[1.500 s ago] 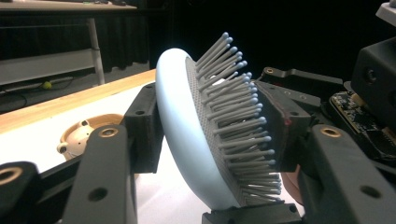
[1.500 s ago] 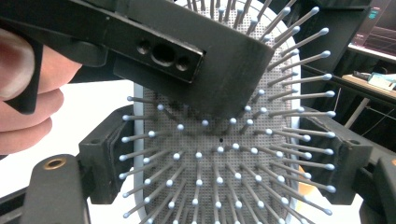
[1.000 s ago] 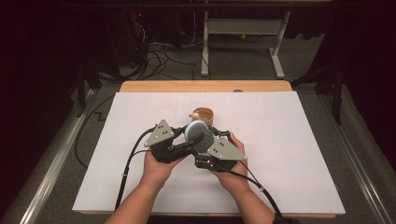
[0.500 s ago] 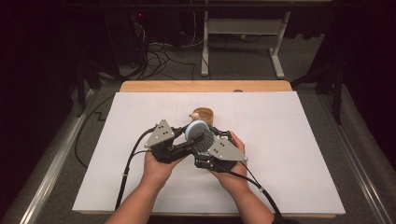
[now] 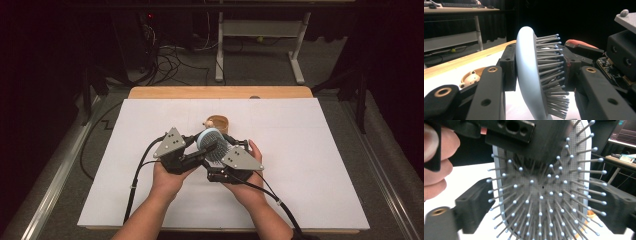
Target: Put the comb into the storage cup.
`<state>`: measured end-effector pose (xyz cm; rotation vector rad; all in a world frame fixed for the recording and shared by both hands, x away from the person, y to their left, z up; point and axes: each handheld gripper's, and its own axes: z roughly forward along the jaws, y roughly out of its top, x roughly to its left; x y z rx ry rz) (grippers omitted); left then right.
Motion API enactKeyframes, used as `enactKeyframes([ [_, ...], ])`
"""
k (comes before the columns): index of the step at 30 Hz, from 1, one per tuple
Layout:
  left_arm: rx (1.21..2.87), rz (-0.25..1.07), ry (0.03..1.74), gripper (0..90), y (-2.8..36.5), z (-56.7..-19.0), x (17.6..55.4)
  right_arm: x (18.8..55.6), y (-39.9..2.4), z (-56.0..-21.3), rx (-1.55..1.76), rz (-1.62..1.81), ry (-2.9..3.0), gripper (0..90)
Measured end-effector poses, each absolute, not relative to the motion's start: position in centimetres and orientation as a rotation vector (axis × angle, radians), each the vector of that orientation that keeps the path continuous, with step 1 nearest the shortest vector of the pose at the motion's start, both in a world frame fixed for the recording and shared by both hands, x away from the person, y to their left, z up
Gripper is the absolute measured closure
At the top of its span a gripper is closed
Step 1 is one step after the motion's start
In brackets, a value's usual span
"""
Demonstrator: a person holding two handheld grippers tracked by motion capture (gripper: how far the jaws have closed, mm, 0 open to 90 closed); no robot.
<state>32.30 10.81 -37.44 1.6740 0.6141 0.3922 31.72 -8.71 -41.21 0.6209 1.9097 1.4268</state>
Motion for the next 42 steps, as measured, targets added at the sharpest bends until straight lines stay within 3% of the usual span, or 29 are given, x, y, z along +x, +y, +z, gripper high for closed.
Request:
enactKeyframes([
  [2, 1.672, 0.393, 0.615, 57.9, 10.9, -37.4, 32.3, 31.8, -8.6, -41.2, 0.632, 1.43, 1.911, 0.3],
  [27, 1.65, 0.43, 0.625, 58.1, 12.1, -36.8, 32.3, 31.9, -9.3, -41.8, 0.648, 1.39, 1.971, 0.2],
  [42, 1.638, 0.501, 0.642, 58.2, 14.0, -36.4, 32.2, 31.3, -12.7, -42.2, 0.725, 1.385, 1.97, 0.2],
])
